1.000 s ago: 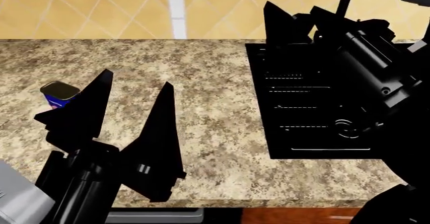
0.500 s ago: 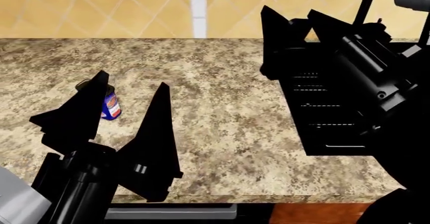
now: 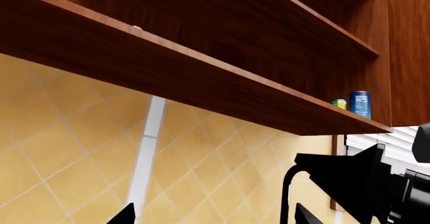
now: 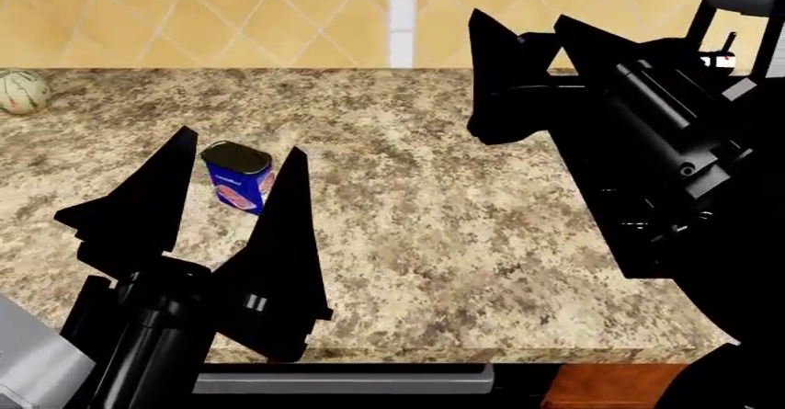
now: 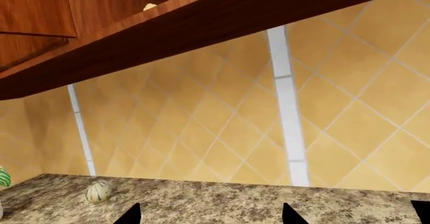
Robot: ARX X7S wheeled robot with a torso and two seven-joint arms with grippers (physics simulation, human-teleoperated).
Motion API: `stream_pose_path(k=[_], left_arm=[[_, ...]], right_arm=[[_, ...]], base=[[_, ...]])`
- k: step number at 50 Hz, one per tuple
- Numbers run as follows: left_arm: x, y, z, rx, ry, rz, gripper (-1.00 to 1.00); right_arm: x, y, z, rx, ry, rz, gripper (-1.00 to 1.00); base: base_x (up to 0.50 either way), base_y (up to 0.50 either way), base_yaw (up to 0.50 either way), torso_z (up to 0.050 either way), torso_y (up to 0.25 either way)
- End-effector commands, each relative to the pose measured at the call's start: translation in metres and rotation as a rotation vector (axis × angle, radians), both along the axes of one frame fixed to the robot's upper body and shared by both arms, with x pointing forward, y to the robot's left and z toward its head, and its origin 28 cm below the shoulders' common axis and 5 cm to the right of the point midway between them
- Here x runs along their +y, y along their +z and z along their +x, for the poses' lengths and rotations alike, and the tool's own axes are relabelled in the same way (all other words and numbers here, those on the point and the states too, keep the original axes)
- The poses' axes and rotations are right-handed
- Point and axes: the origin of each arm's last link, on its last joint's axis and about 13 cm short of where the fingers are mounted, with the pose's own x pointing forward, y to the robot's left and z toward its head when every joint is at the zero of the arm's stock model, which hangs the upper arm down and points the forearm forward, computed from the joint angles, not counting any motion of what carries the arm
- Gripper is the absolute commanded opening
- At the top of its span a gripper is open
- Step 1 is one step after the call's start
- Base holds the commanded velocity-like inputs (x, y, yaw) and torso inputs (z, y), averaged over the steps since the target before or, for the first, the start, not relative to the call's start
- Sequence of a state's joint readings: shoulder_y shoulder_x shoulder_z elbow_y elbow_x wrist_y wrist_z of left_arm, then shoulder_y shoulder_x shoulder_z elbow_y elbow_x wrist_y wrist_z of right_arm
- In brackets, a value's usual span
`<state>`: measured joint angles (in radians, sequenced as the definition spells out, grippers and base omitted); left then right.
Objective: Pick the cans from the counter and place them in their designated side in the cabinet.
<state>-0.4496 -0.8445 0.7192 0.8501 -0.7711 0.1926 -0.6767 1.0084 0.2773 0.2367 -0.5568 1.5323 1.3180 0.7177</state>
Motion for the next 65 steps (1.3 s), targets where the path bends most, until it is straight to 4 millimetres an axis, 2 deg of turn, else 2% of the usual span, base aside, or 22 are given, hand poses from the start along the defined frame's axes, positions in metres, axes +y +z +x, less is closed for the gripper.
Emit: stream_pose_path(k=[1,10,17,29,41,47,55,65], left_arm=[[0.001,-0.002,0.002,0.009,0.023,-0.004,1.0],[-0.001,-0.011,0.007,0.115,0.033,0.045,1.0],[-0.003,-0.017,0.009,0.174,0.016,0.074,1.0],[0.004,-0.028,0.012,0.269,0.127,0.063,1.0],[0.018,-0.027,0.009,0.262,0.301,-0.003,1.0],[0.024,-0.028,0.006,0.258,0.35,-0.022,1.0],[0.032,-0.03,0.004,0.261,0.387,-0.033,1.0],[0.034,-0.03,0.002,0.262,0.404,-0.038,1.0]], right_arm=[[0.0,0.0,0.0,0.0,-0.003,-0.004,1.0],[-0.007,0.005,-0.012,-0.003,-0.009,-0.001,1.0],[-0.009,0.006,-0.011,0.001,-0.013,-0.006,1.0],[-0.002,-0.008,0.024,0.097,0.084,-0.174,1.0],[0.008,-0.01,0.052,0.169,0.195,-0.358,1.0],[0.017,-0.012,0.074,0.196,0.227,-0.442,1.0],[0.032,-0.013,0.097,0.2,0.259,-0.491,1.0],[0.051,-0.01,0.113,0.181,0.32,-0.481,1.0]], base=[[-0.02,0.23,0.0,0.0,0.0],[-0.02,0.2,0.0,0.0,0.0],[0.0,0.0,0.0,0.0,0.0],[0.0,0.0,0.0,0.0,0.0],[0.0,0.0,0.0,0.0,0.0],[0.0,0.0,0.0,0.0,0.0],[0.0,0.0,0.0,0.0,0.0],[0.0,0.0,0.0,0.0,0.0]])
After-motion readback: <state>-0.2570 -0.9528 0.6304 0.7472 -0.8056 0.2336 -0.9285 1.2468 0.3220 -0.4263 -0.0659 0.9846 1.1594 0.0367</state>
